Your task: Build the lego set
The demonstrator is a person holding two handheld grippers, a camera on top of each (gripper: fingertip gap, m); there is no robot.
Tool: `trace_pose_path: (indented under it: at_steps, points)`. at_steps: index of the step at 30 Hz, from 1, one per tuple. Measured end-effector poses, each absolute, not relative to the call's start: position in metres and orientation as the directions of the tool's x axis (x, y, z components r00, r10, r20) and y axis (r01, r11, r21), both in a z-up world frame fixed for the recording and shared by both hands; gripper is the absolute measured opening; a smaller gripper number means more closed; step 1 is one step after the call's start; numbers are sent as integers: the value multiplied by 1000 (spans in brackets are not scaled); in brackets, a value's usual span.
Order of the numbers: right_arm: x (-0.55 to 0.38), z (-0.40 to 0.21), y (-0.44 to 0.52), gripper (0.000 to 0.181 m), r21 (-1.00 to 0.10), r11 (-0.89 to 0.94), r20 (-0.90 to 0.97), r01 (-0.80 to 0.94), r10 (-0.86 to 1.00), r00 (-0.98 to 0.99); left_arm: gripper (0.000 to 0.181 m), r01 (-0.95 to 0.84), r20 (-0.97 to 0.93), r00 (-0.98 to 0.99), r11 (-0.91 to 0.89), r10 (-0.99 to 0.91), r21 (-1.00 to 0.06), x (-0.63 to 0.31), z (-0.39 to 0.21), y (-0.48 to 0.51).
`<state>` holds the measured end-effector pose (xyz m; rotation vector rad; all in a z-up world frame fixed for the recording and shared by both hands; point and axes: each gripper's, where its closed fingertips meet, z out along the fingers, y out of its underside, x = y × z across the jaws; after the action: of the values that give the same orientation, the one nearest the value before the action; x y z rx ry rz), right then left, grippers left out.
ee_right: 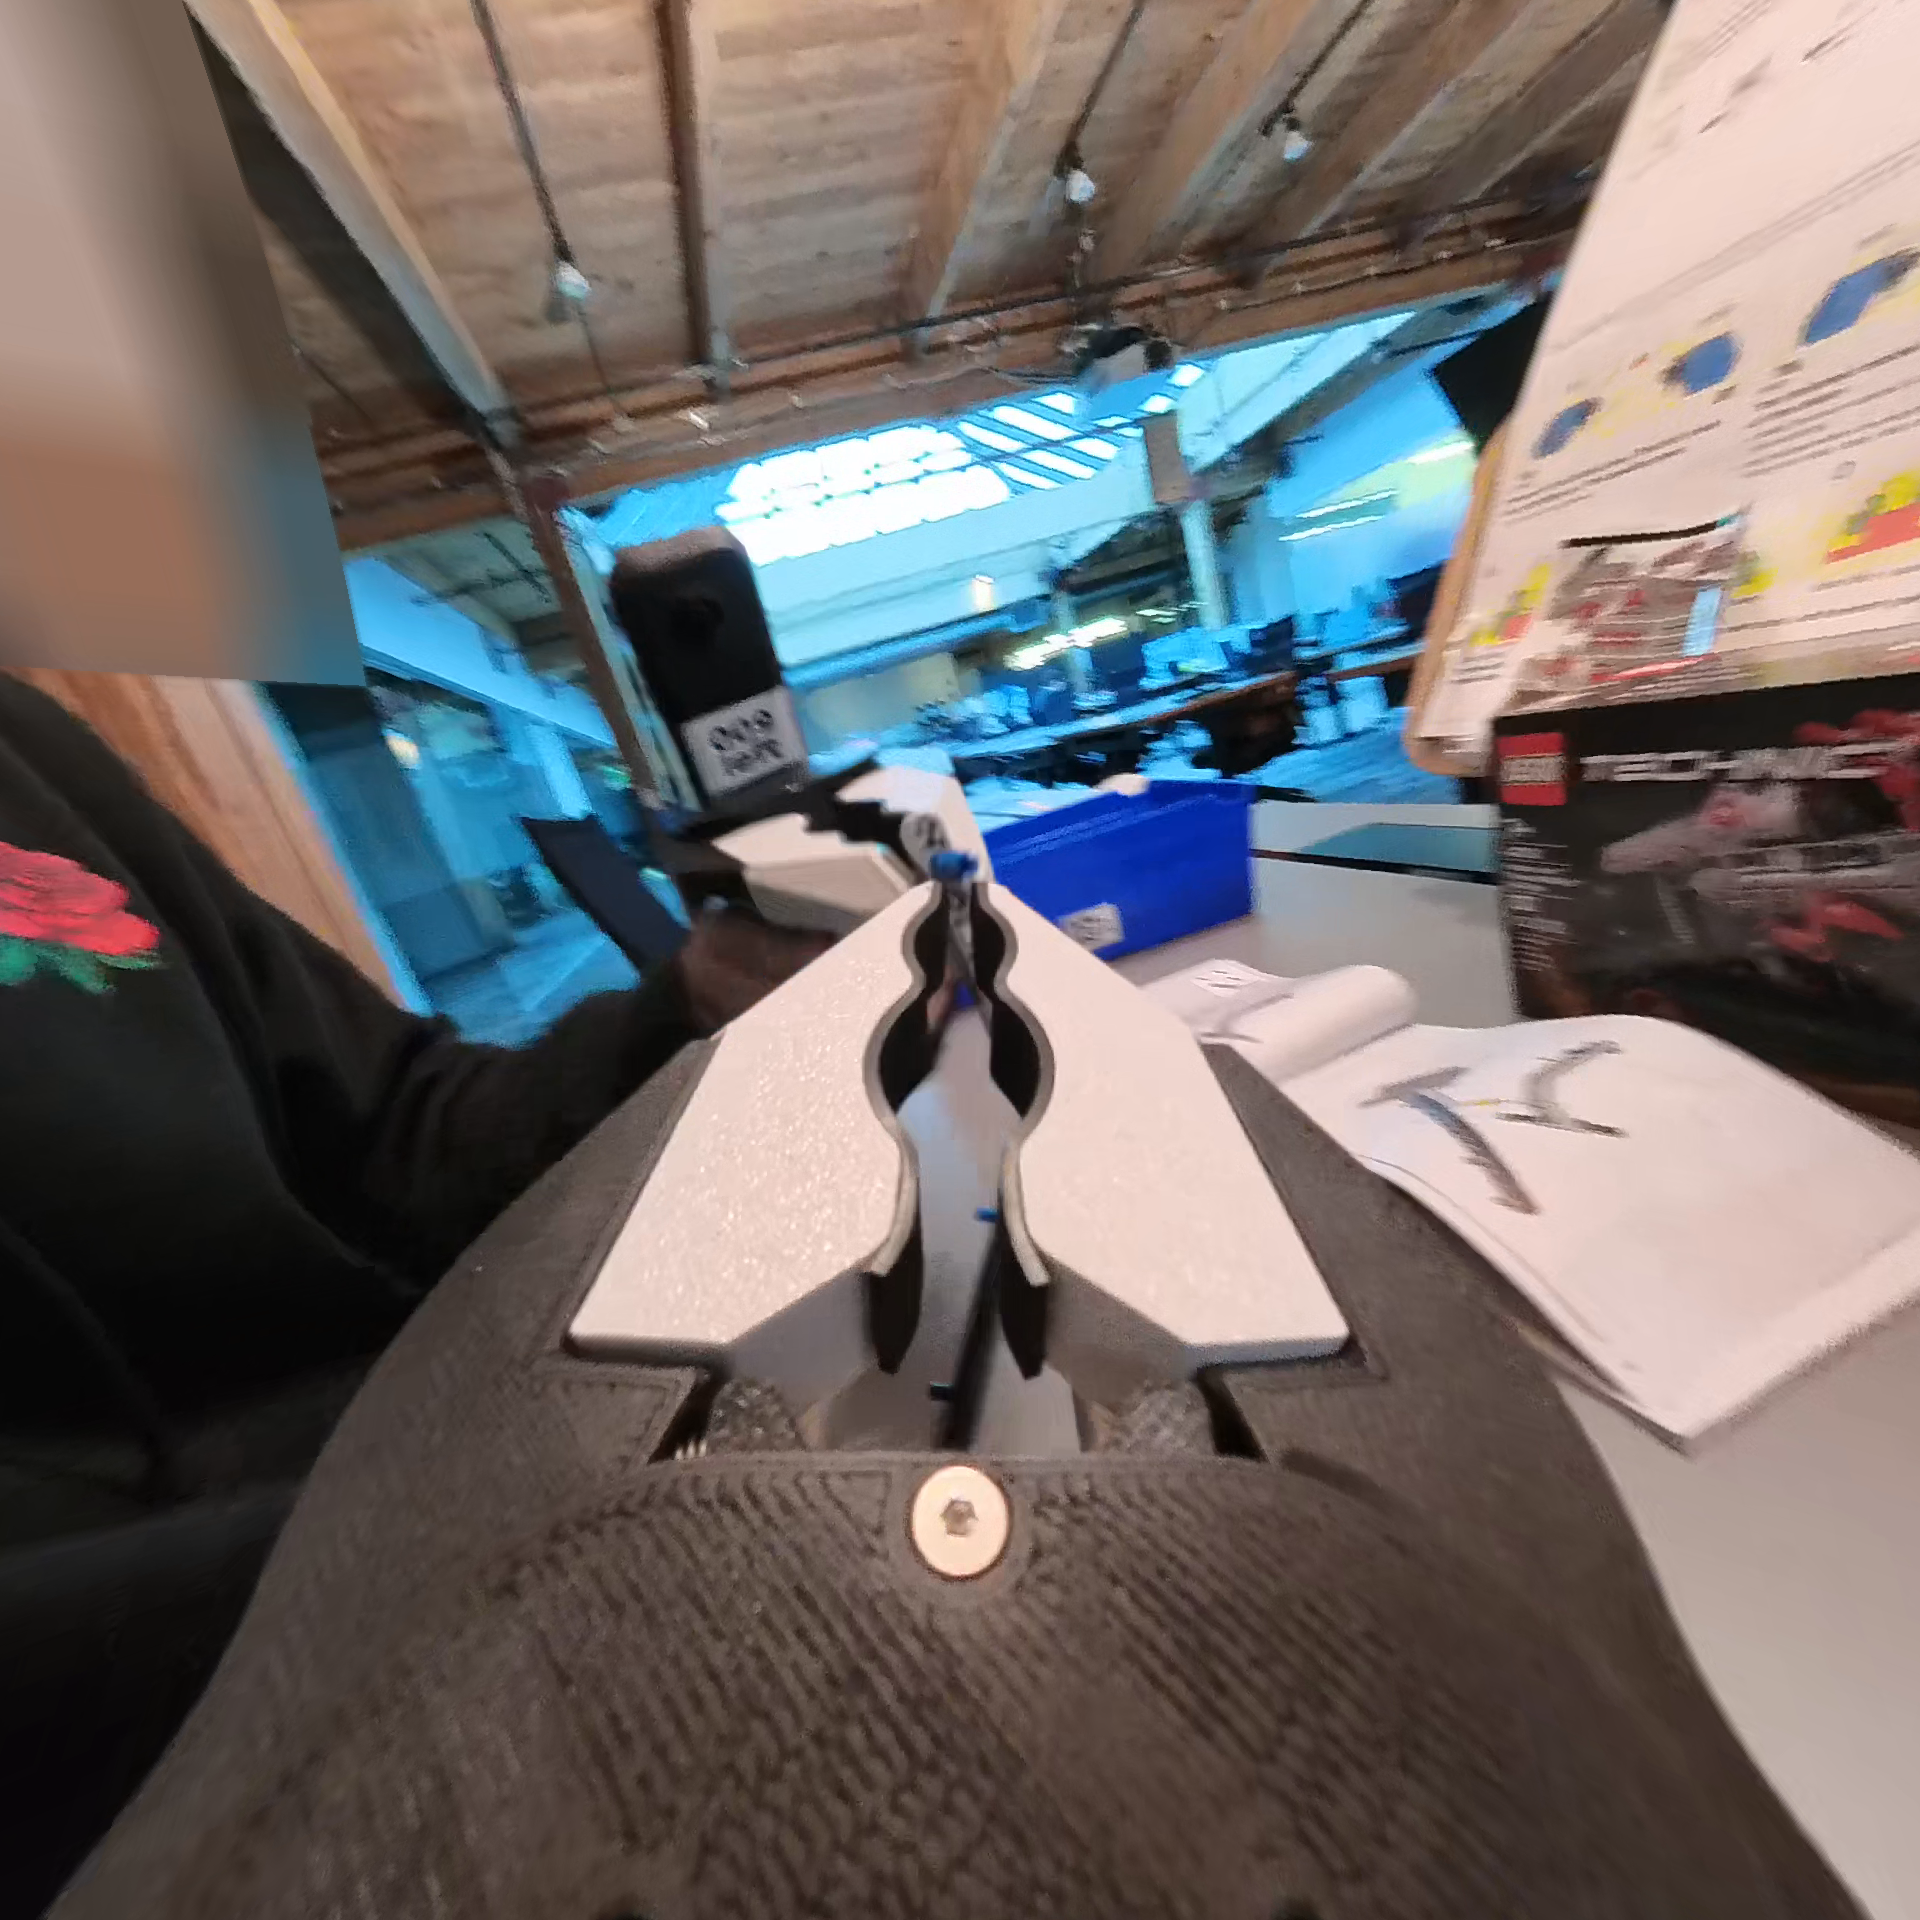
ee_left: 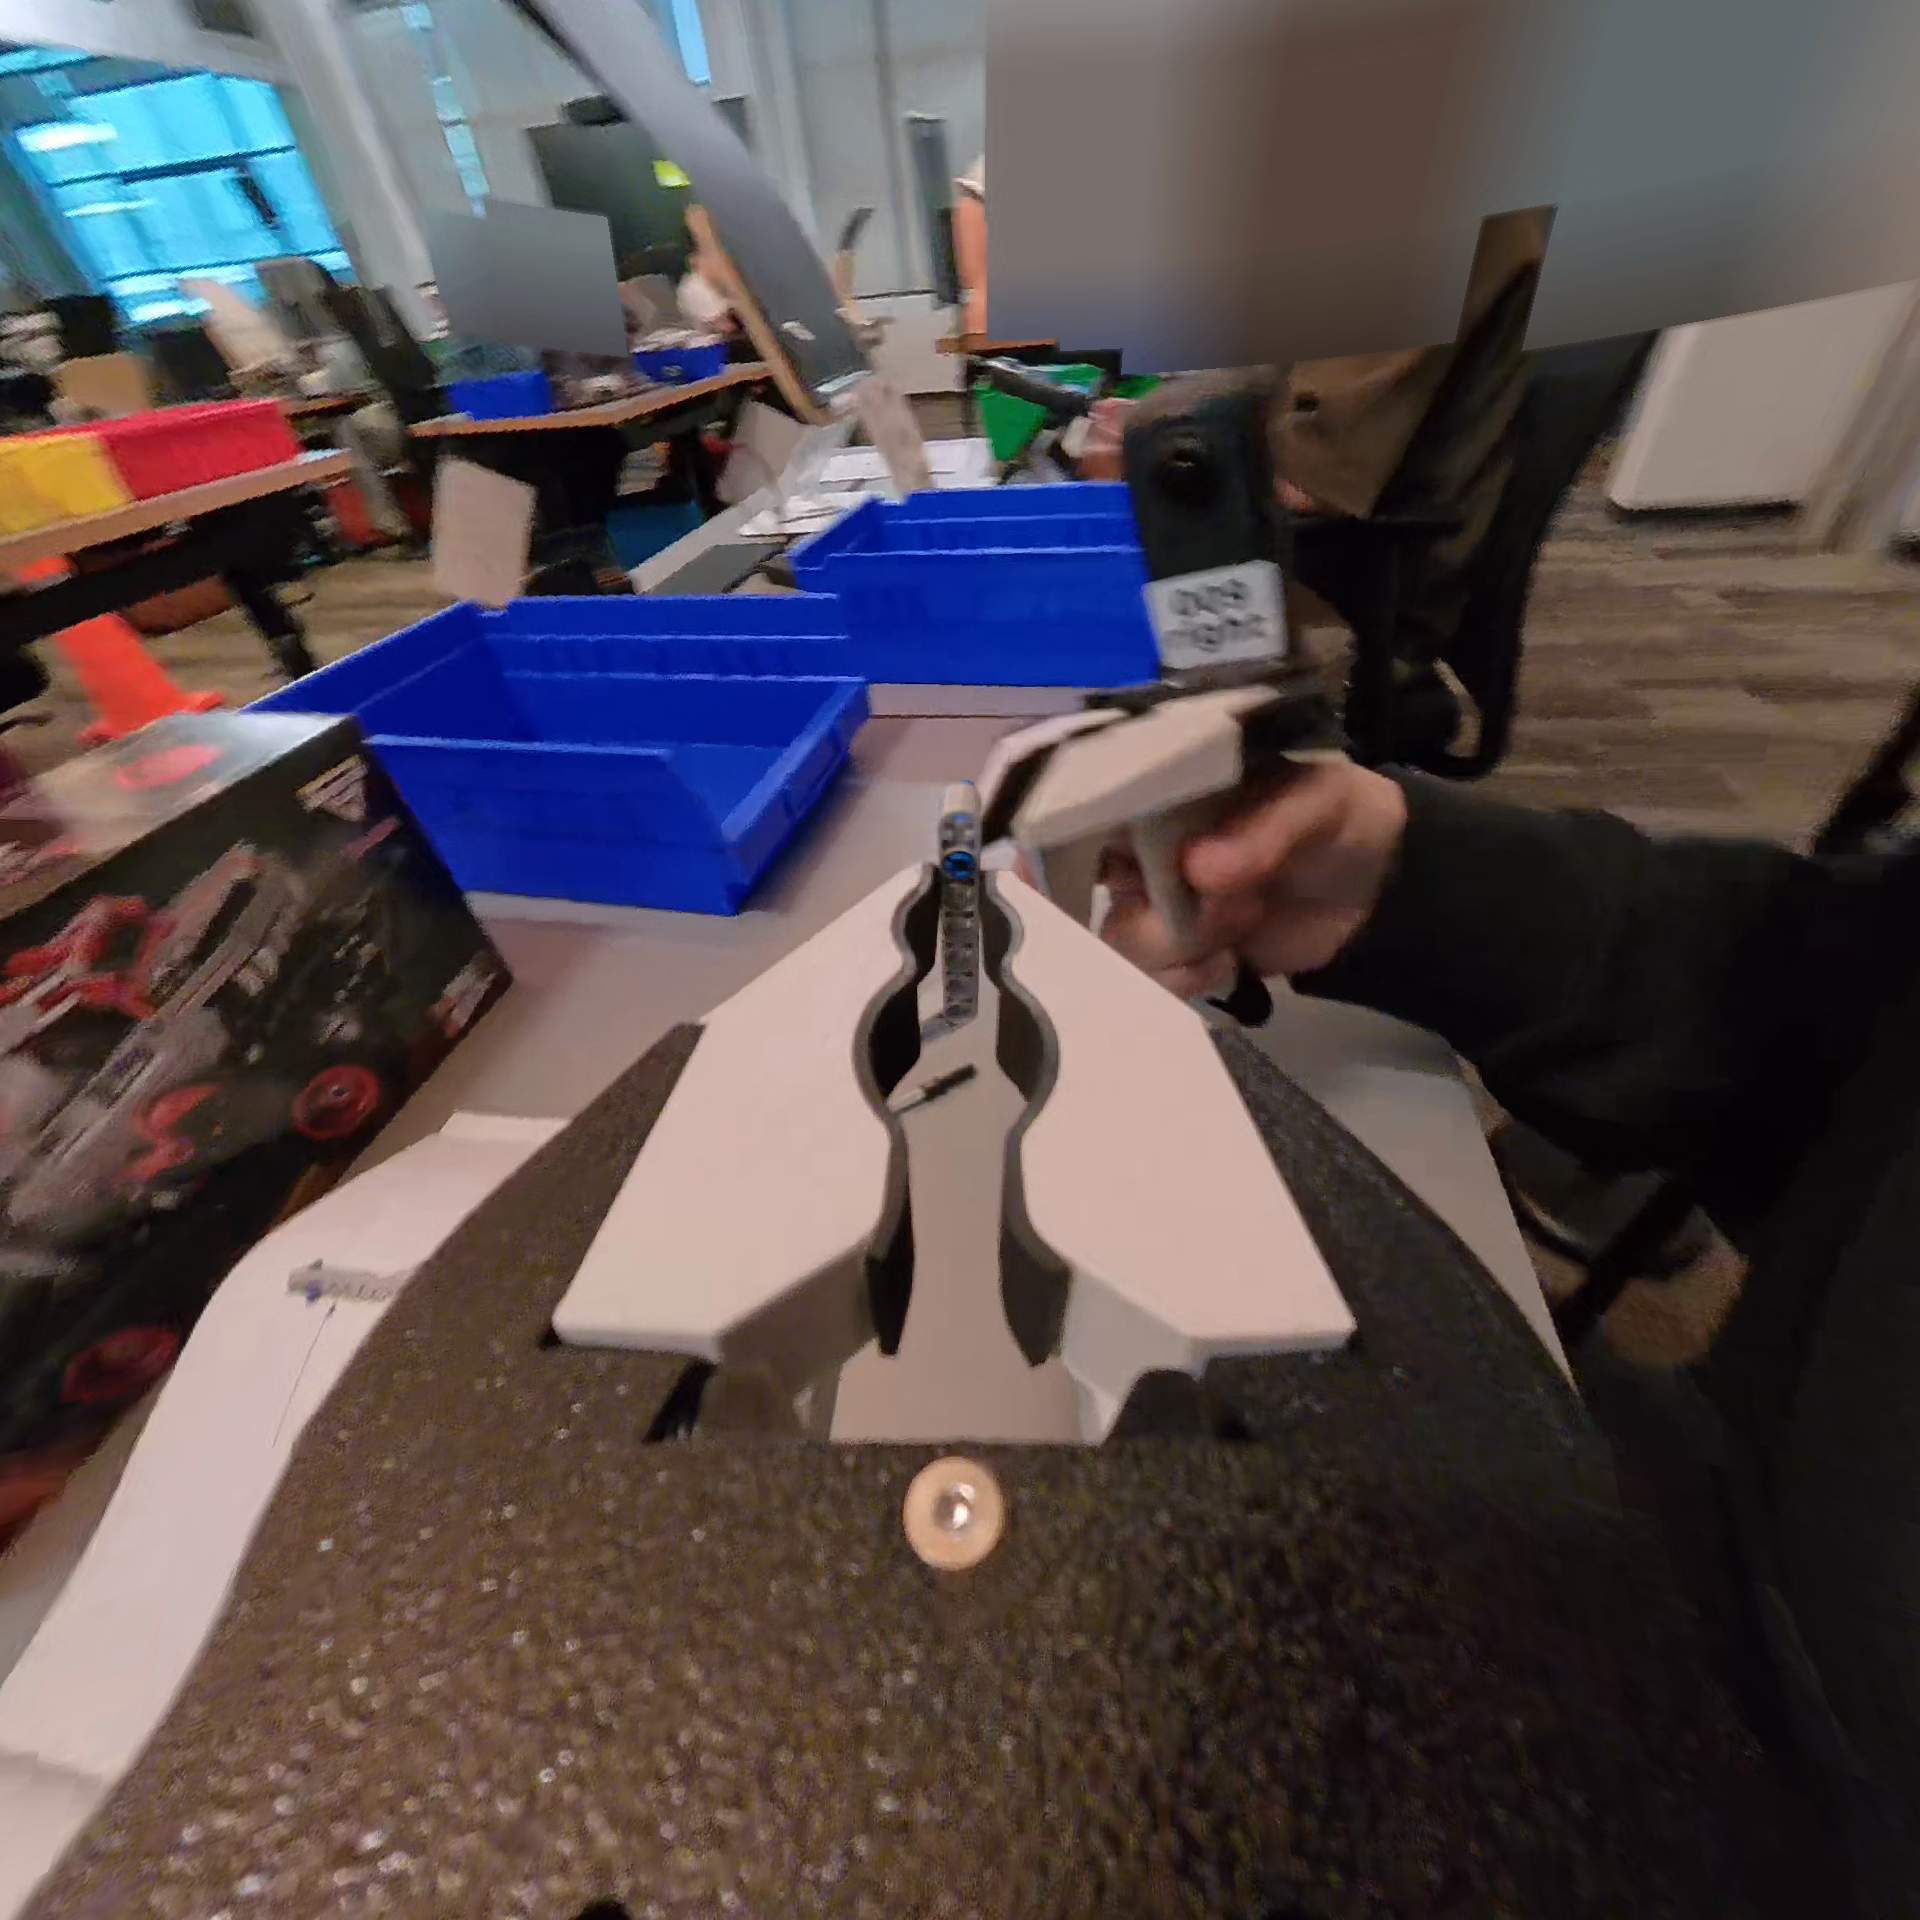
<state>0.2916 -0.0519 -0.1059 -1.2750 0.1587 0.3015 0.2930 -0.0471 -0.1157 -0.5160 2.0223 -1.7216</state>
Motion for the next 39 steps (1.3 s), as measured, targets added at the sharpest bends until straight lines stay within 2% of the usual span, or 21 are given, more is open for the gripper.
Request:
trace_pose_path:
  at_steps: [3, 5, 8, 10, 13, 21, 25, 26, 27, 31, 33, 34, 39]
  points:
    - [293, -113, -45, 22, -974, 199, -116, -112, -5, 993, 5, -133, 79, -754, 33, -652, -991, 309, -113, -40]
    - [295, -109, -40, 38, -982, 187, -13, 7, -104, 994, 5, -206, 213, -735, -87, -644, -975, 311, -109, -41]
    - [303, -107, -37, 49, -977, 130, 131, 168, -254, 958, 5, -302, 354, -732, -188, -582, -935, 309, -110, -47]
    - [308, -110, -36, 48, -974, 82, 179, 213, -305, 936, 5, -332, 393, -735, -211, -552, -919, 306, -110, -52]
    - [307, -106, -39, 34, -959, 76, 235, 274, -327, 915, 5, -346, 401, -720, -208, -566, -915, 306, -112, -55]
    - [313, -107, -41, 31, -909, -27, 386, 416, -427, 818, 5, -391, 476, -683, -273, -554, -879, 308, -111, -60]
    - [314, -110, -40, 26, -917, -31, 373, 397, -418, 828, 5, -377, 451, -677, -252, -581, -891, 310, -112, -59]
    - [314, -111, -39, 11, -920, -36, 369, 390, -413, 833, 6, -355, 434, -675, -254, -596, -900, 311, -111, -58]
    - [316, -113, -39, 5, -923, -43, 364, 383, -424, 830, 6, -334, 410, -677, -240, -611, -911, 312, -110, -57]
    - [316, -117, -35, 5, -959, -9, 265, 282, -375, 889, 6, -297, 326, -683, -159, -653, -941, 313, -114, -53]
    - [316, -116, -36, 6, -954, 8, 274, 300, -380, 883, 6, -306, 336, -688, -163, -643, -938, 312, -114, -53]
    - [319, -115, -38, 16, -951, 12, 278, 309, -405, 871, 6, -312, 339, -687, -160, -643, -936, 312, -115, -53]
    - [318, -114, -42, 33, -938, 6, 315, 346, -397, 862, 5, -342, 347, -700, -133, -624, -930, 309, -121, -55]
